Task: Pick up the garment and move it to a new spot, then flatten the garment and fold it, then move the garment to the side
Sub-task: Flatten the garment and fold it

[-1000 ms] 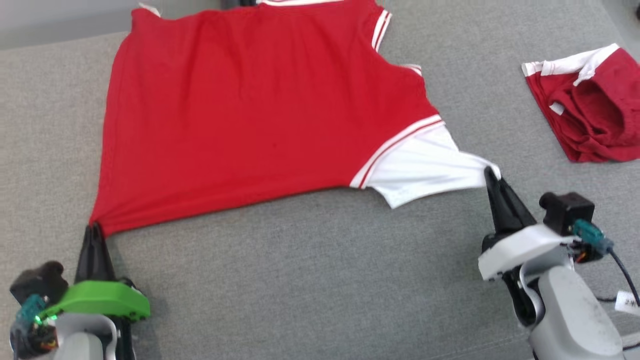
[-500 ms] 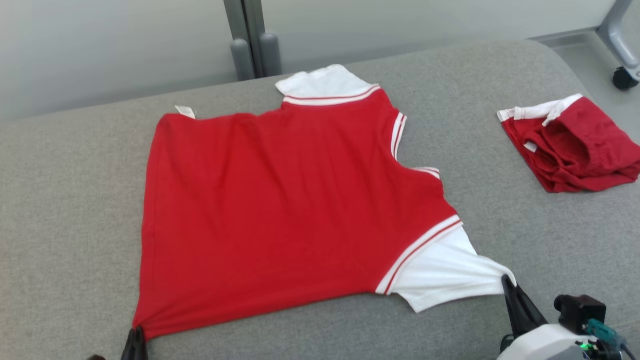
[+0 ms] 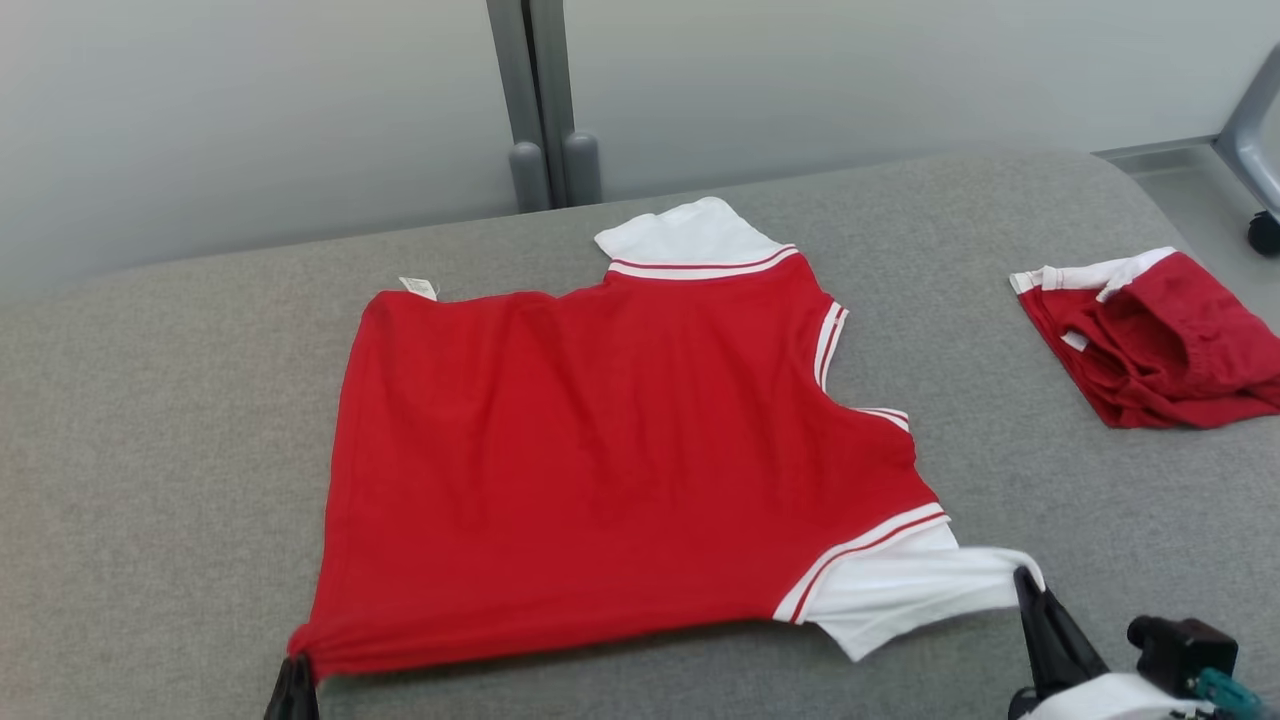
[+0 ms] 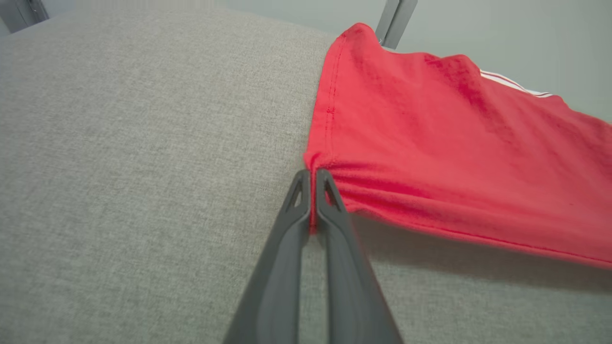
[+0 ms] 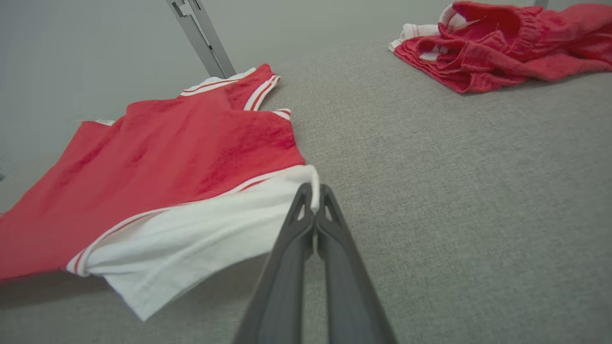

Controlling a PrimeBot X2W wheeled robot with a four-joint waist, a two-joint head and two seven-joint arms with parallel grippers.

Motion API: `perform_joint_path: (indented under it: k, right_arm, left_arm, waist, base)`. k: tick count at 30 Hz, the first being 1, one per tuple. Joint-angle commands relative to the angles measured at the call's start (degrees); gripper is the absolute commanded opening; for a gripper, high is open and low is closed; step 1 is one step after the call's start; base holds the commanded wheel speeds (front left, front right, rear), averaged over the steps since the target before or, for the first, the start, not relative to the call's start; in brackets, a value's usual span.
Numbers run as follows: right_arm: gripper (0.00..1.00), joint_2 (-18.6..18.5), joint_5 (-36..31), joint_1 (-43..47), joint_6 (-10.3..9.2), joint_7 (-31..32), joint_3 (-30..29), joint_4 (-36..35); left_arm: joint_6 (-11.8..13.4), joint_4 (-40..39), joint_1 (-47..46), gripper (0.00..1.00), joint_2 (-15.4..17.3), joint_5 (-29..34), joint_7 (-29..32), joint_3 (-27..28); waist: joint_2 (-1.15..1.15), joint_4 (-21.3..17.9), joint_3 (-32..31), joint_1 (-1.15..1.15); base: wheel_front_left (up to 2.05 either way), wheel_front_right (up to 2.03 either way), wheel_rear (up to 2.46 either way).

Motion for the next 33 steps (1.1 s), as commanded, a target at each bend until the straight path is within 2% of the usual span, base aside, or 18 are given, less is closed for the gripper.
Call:
perform_joint_path:
  k: [1,8,19,33]
  right_arm:
    - [0.0,-0.1,0.3,-2.0,-0.14,-0.3,-0.2,-1.2]
    - [0.0,0.4,-0.6,-11.6,-0.12,-0.3,0.4,-2.4]
    - [0.0,0.7,-5.4,-30.5,-0.12,-0.3,0.6,7.2]
    - [0.01,1.3,-10.5,-39.5,-0.12,-0.3,-1.3,12.4]
  left_arm:
    - [0.2,-1.3,-2.0,0.0,0.4,0.7,-0.2,-0.2]
    - [0.2,-2.5,-9.9,0.0,0.4,1.9,-0.2,-2.4]
    - [0.2,4.4,-24.1,0.0,1.2,6.0,-0.2,-2.0]
    - [0.2,8.0,-31.2,0.0,2.6,7.1,-0.2,-1.5]
  waist:
    - [0.0,0.1,0.9,0.0]
    - [0.0,0.1,4.9,0.0]
    - [0.0,0.6,12.9,0.0]
    - [0.0,1.1,17.7,0.0]
  base:
    - [0.0,0.0,0.0]
    - [0.0,0.0,0.0]
    - [0.0,0.0,0.0]
    - [0.0,0.0,0.0]
